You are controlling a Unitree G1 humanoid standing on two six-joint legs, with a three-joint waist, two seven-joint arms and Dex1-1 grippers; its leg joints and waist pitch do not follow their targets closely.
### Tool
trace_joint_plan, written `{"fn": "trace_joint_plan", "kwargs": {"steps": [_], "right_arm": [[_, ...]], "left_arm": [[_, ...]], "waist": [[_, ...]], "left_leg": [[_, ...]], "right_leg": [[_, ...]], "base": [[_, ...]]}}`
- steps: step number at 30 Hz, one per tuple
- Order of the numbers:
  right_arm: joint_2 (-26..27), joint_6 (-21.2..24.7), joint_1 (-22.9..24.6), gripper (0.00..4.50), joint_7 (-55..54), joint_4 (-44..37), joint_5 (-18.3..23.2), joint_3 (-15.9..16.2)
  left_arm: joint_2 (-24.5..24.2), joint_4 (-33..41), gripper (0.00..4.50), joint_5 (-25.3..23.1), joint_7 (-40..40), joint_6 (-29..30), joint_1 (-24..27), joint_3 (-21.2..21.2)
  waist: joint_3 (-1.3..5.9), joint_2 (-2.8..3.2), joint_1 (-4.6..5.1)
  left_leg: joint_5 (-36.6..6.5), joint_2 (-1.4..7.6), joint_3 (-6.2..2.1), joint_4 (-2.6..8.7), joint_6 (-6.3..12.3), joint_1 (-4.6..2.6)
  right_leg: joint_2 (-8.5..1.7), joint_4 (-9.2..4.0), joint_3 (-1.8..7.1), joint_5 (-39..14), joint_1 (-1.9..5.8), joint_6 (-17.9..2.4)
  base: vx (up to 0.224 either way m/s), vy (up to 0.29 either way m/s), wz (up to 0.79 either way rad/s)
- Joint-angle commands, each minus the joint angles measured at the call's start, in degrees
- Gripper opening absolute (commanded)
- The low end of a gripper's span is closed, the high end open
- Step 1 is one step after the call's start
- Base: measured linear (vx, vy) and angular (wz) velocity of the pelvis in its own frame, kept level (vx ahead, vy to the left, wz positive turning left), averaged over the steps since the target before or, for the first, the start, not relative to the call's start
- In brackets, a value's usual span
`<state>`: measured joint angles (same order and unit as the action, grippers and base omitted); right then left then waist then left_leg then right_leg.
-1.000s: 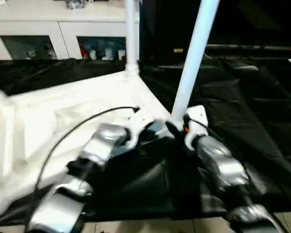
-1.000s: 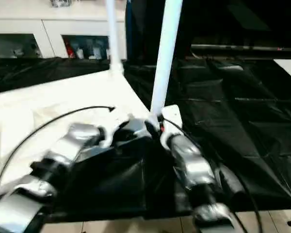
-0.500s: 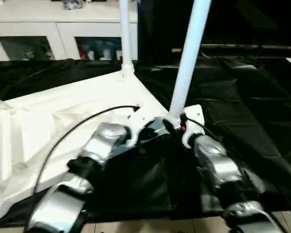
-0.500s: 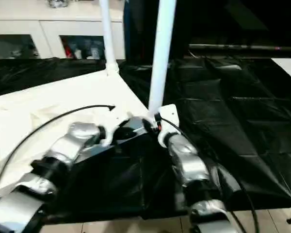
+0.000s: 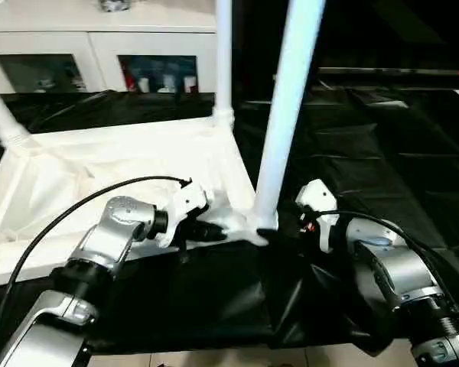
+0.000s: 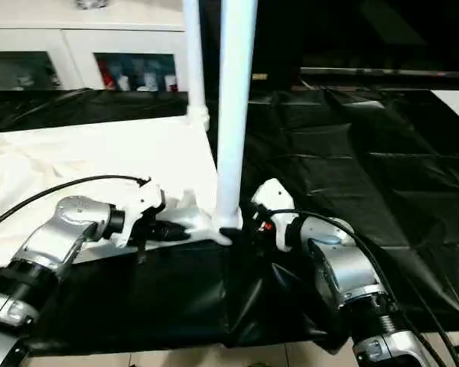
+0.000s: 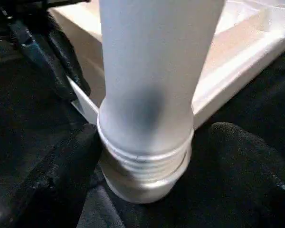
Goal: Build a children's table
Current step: Rotate leg to tighten
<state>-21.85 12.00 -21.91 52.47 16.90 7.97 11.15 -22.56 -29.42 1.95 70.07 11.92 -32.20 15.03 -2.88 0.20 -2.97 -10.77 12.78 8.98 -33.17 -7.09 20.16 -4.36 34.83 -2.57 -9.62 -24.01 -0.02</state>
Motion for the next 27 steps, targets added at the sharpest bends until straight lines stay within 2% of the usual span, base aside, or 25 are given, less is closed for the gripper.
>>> {"fn": "trace_joint_plan", "kwargs": {"steps": [1, 5, 12, 15, 22, 27], "right_arm": [[-0.8, 0.9, -0.2, 3.97, 0.5, -1.4, 0.5, -0.3], [-0.3, 0.6, -0.2, 3.97, 1.0, -0.8, -0.1, 0.6], [1.4, -0.4, -0.7, 3.97, 0.6, 0.4, 0.1, 0.9], [2.2, -0.8, -0.8, 3.58, 0.5, 1.2, 0.0, 1.2], [2.7, -1.1, -0.8, 3.11, 0.1, 2.0, 0.0, 0.7], [3.9, -1.0, -0.4, 2.80, -2.5, 2.8, 0.0, -0.8]], "left_arm": [[0.6, 2.4, 0.00, 2.5, 2.4, -0.3, -0.4, 0.4], [0.4, 3.2, 0.00, 2.8, 2.7, 0.2, -0.1, 0.5], [0.5, 3.7, 0.00, 2.6, 2.7, 0.7, 0.0, 0.4], [0.5, 3.7, 0.00, 2.4, 2.6, 0.7, 0.1, 0.4], [0.5, 3.9, 0.00, 2.3, 2.4, 0.9, 0.3, 0.5], [1.2, 3.2, 0.00, 1.9, 0.8, 0.6, 0.0, 0.3]], "waist": [[3.43, -0.25, 0.08], [3.54, -0.31, -0.22], [3.50, -0.25, -0.36], [3.60, -0.30, -0.36], [3.62, -0.30, -0.41], [3.66, -0.19, -0.38]], "left_leg": [[-12.6, -0.44, 1.21, 3.71, 2.72, 0.30], [-11.2, -0.49, 1.24, 3.62, 2.65, 0.38], [-11.7, -0.48, 1.21, 3.69, 2.35, 0.31], [-11.2, -0.54, 1.19, 3.62, 2.30, 0.42], [-10.5, -0.57, 1.22, 3.57, 2.43, 0.41], [-10.3, -0.58, 1.21, 3.52, 2.32, 0.41]], "right_leg": [[-1.90, -4.51, 1.69, -15.4, 3.34, -11.5], [-1.92, -4.19, 1.67, -13.2, 3.51, -12.0], [-1.95, -4.28, 1.66, -14.0, 3.48, -11.7], [-1.97, -4.18, 1.68, -13.6, 3.61, -11.6], [-1.94, -4.04, 1.66, -12.3, 3.69, -12.0], [-1.97, -4.00, 1.66, -12.0, 3.68, -12.1]], "base": [[0.000, 0.000, 0.00], [0.000, 0.000, 0.00], [0.000, 0.000, 0.00], [0.000, 0.000, 0.00], [0.000, 0.000, 0.00], [0.000, 0.000, 0.00]]}}
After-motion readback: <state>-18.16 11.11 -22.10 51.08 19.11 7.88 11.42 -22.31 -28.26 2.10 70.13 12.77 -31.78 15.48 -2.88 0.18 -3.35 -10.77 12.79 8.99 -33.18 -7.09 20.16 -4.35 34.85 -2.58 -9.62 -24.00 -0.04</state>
